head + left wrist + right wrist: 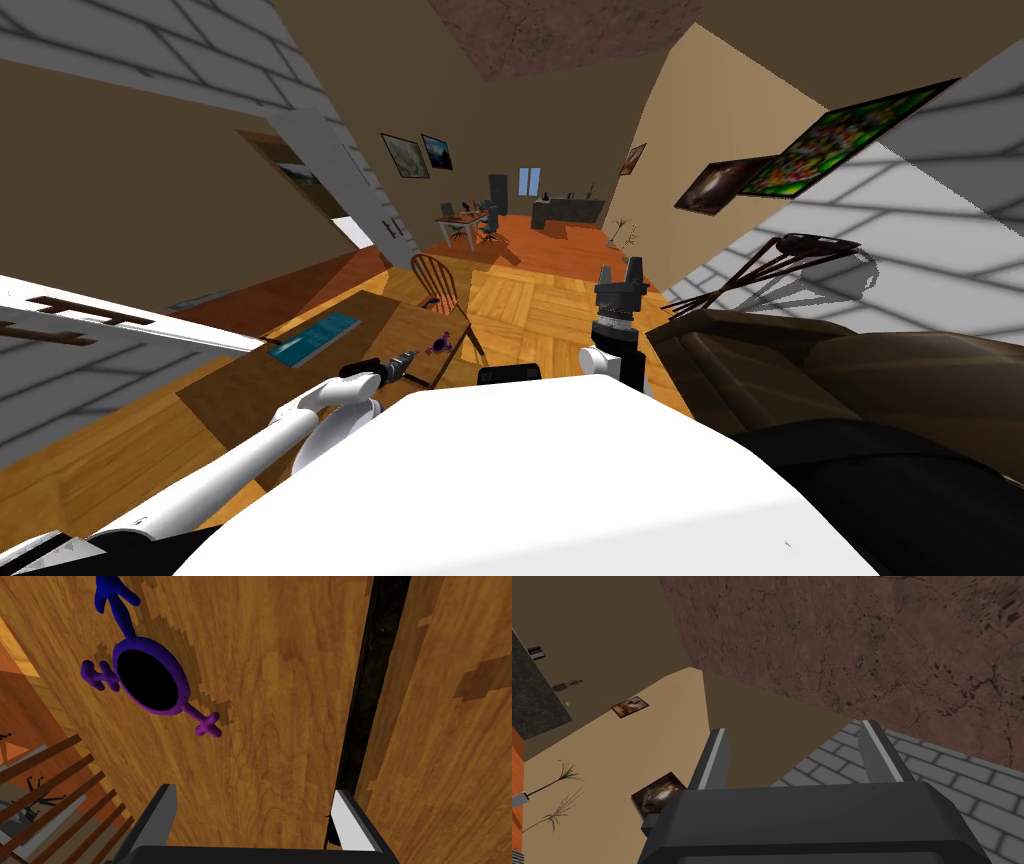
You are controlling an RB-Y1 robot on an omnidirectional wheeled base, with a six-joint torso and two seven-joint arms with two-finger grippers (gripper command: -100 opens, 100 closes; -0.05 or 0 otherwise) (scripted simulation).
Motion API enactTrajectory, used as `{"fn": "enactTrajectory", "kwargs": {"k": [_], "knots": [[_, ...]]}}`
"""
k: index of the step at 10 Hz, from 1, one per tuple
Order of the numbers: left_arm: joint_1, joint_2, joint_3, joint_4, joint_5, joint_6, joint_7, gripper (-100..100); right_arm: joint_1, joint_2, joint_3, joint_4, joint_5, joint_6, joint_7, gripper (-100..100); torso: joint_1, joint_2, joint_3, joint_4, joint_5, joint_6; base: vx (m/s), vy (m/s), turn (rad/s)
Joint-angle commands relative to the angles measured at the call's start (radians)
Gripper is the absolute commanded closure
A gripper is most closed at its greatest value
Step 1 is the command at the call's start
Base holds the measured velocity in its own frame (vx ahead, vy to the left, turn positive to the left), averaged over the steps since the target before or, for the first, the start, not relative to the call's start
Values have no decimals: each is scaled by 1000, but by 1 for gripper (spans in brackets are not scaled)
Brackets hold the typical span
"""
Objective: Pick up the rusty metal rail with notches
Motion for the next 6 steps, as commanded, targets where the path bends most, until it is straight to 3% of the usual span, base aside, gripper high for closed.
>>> {"fn": "enactTrajectory", "kwargs": {"k": [1,4,6], "knots": [[-14,13,-28,50,50,33,-24,-100,0,0,0,0,0,0,0,0,0,0,0,0,0,0,5,8,-160],[-27,23,-53,109,103,64,-45,-100,0,0,0,0,0,0,0,0,0,0,0,0,0,1,7,14,-111],[-51,36,-100,183,189,121,-83,-100,0,0,0,0,0,0,0,0,0,-1,0,0,0,1,12,13,-196]]}}
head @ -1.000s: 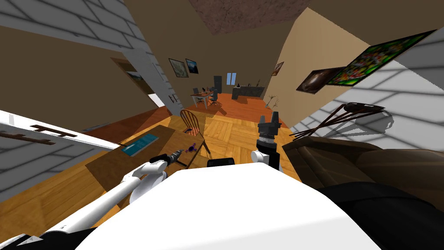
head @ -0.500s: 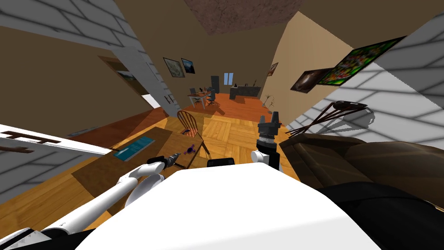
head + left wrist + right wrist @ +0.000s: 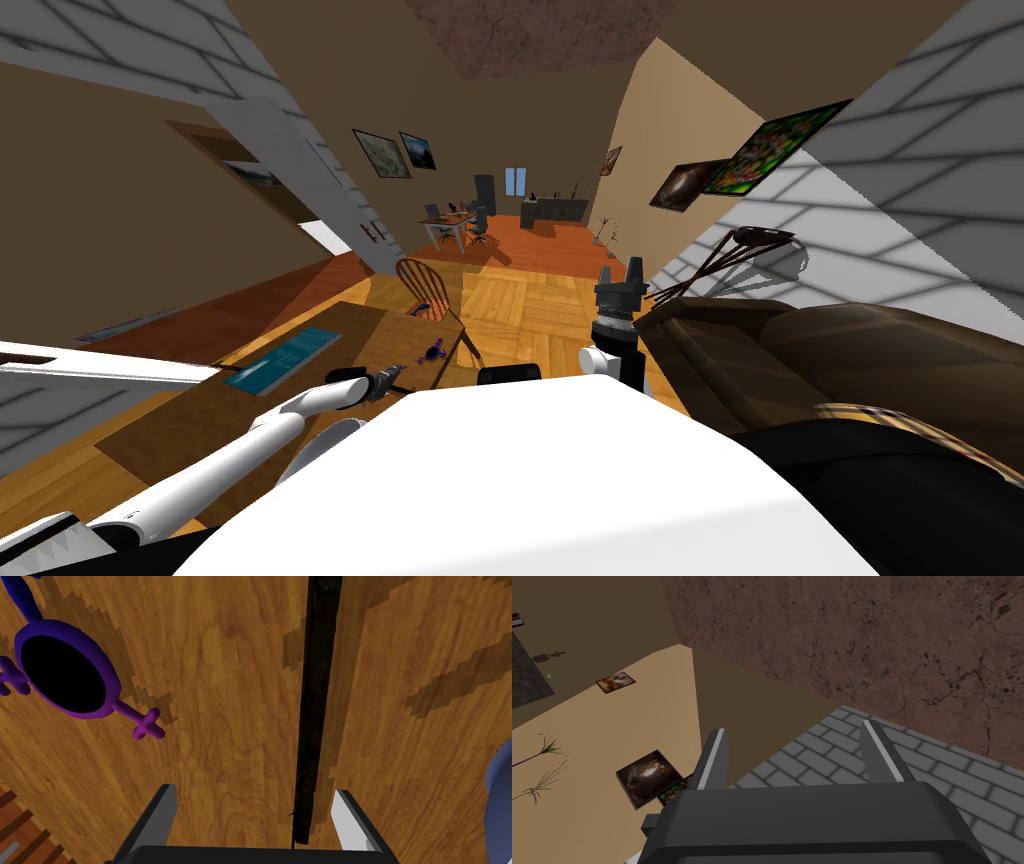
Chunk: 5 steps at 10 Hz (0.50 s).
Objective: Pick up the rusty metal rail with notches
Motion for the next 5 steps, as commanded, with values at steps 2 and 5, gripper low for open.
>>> {"fn": "enactTrajectory", "kwargs": {"k": [2,5], "knots": [[-10,-10,-17,54,13,16,-7,-100,0,0,0,0,0,0,0,0,0,0,0,0,0,-1,11,13,-13],[-42,-3,-76,167,122,85,-54,-100,0,0,0,0,0,0,0,0,-1,0,0,0,0,0,20,8,-160]]}}
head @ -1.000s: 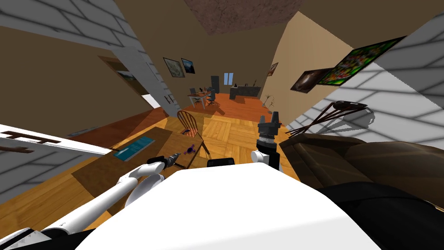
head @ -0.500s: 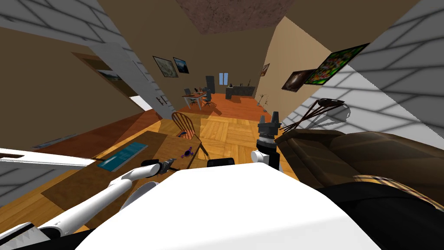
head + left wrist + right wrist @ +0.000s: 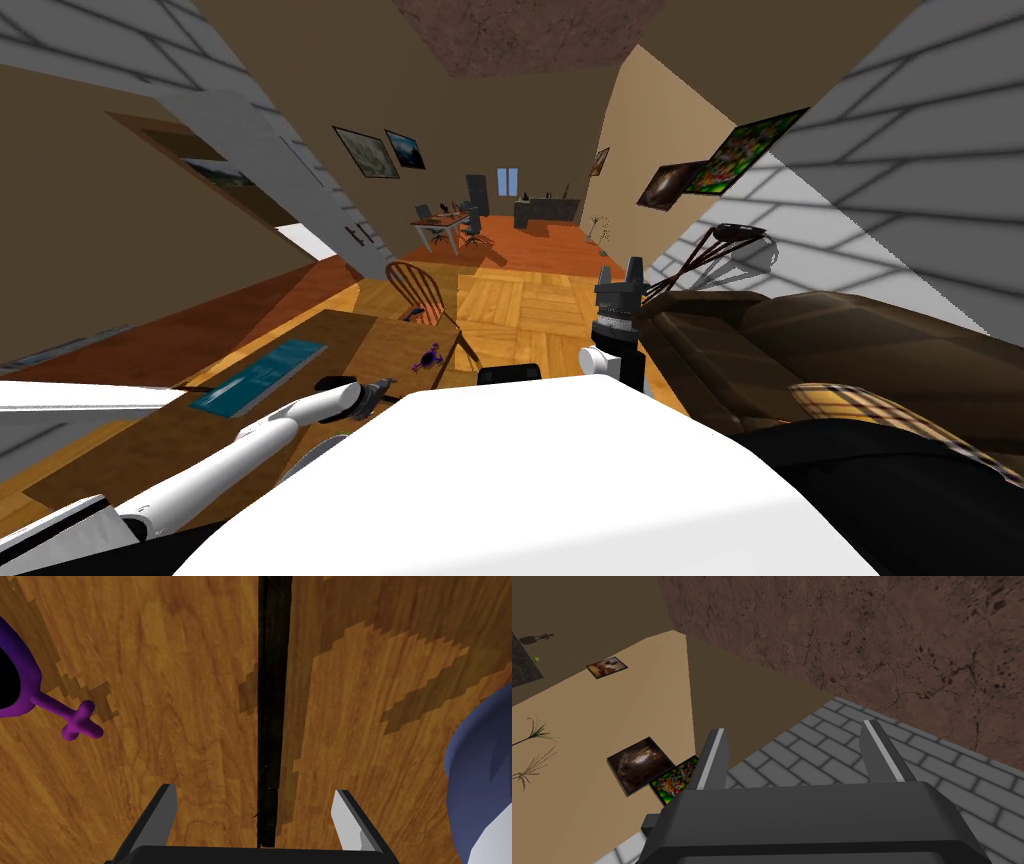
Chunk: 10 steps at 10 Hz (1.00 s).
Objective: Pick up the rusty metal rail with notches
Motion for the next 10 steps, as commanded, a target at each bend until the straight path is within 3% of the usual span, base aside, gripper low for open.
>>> {"fn": "enactTrajectory", "kwargs": {"k": [1,2,5,7,8,9,10], "knots": [[-17,1,-28,50,49,38,-18,-100,0,0,0,0,0,0,0,0,0,0,0,0,0,0,31,16,-143],[-17,1,-28,57,49,38,-18,-100,0,0,0,0,0,0,0,0,0,0,0,0,0,0,22,10,-26],[-41,-8,-67,134,122,81,-49,-100,0,0,0,0,0,0,0,0,-1,0,0,0,0,0,24,5,-91],[-36,-4,-67,121,116,79,-38,-100,0,0,0,0,0,0,0,0,0,0,0,0,0,-1,19,10,-25],[-36,-4,-68,122,117,80,-39,0,0,0,0,0,0,0,0,0,-1,1,0,0,0,-1,0,0,0],[-19,-21,-68,118,98,54,-54,-100,0,0,0,0,0,0,0,0,-1,1,1,0,0,-1,67,26,181],[-8,-32,-69,116,85,37,-64,-100,0,0,0,0,0,0,0,0,0,-1,-1,0,0,-2,149,50,281]]}}
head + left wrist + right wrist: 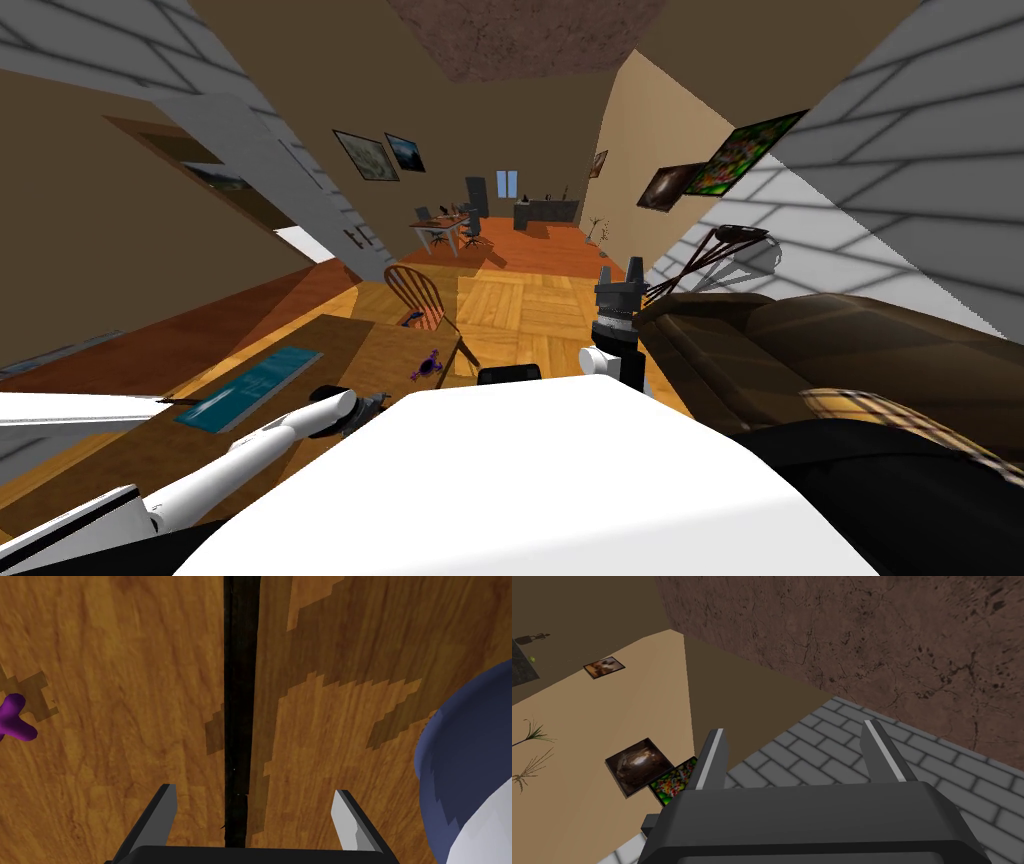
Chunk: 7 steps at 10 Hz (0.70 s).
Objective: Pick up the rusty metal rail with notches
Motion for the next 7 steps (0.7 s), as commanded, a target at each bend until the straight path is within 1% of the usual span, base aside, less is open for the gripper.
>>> {"fn": "enactTrajectory", "kwargs": {"k": [1,2,3,4,7], "knots": [[18,-22,1,4,-17,-32,-29,-100,0,0,0,0,0,0,0,0,0,0,0,0,0,0,183,30,188],[29,-33,0,1,-30,-50,-39,-100,0,0,0,0,0,0,0,0,-1,-3,-2,-1,0,1,170,21,155],[23,-22,1,-1,-20,-35,-29,-100,0,0,0,0,0,0,0,0,-1,-3,-2,-1,0,1,70,7,30],[24,-23,1,-1,-21,-39,-33,100,0,0,0,0,0,0,0,0,-2,1,0,0,0,1,13,1,-7],[24,-23,1,0,-21,-38,-32,100,0,0,0,0,0,0,0,0,-2,7,4,2,0,2,2,1,3]]}}
